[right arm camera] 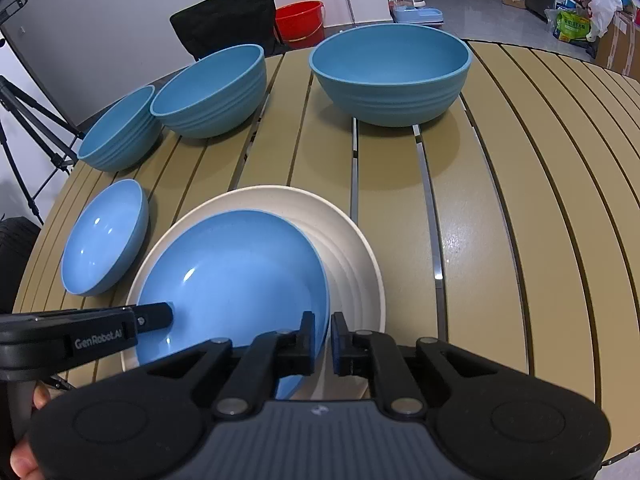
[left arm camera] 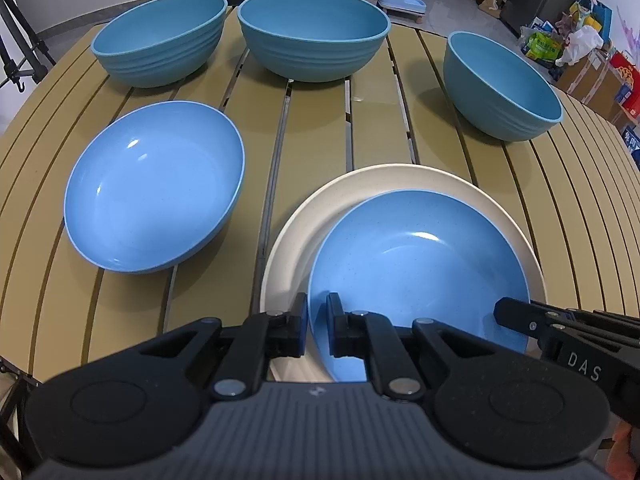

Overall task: Organize plates and bowls
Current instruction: 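Lower the held blue plate onto the cream plate with both grippers, then open both grippers to release the blue plate on the cream plate, then withdraw both grippers and move them to the other light-blue plate, then close both grippers on the rim of the light-blue plate, then lift the light-blue plate with both grippers toward the stacked plates, then carry the held light-blue plate over the cream-and-blue plate stack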

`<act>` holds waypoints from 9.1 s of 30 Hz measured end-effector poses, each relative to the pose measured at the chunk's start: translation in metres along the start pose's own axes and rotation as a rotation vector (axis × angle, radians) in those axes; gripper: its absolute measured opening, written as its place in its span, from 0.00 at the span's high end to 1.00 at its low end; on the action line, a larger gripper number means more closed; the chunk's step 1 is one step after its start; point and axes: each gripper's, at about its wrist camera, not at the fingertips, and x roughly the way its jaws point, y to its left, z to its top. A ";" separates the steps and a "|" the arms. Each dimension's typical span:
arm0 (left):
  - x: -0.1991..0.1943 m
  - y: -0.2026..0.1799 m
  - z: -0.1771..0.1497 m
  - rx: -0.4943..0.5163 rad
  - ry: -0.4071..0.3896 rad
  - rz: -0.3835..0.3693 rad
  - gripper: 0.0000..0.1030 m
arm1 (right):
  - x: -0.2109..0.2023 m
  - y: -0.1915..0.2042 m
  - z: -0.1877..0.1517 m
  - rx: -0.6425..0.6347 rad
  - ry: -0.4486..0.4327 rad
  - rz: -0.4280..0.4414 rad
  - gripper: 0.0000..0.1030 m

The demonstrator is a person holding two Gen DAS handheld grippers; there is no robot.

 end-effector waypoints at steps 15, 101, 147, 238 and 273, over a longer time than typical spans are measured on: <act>-0.019 0.005 0.004 -0.019 -0.052 -0.014 0.59 | -0.018 -0.001 0.000 0.008 -0.041 0.005 0.65; -0.101 0.170 -0.013 -0.167 -0.287 0.015 0.00 | -0.070 0.109 0.001 -0.155 -0.196 0.122 0.00; -0.003 0.206 0.055 -0.194 -0.147 0.002 0.42 | 0.079 0.167 0.078 -0.175 0.060 0.091 0.43; -0.100 0.189 0.015 -0.191 -0.259 -0.051 0.94 | -0.018 0.185 0.043 -0.165 -0.047 0.157 0.95; -0.142 0.123 -0.012 -0.075 -0.298 -0.061 0.93 | -0.086 0.131 0.009 -0.103 -0.131 0.154 0.95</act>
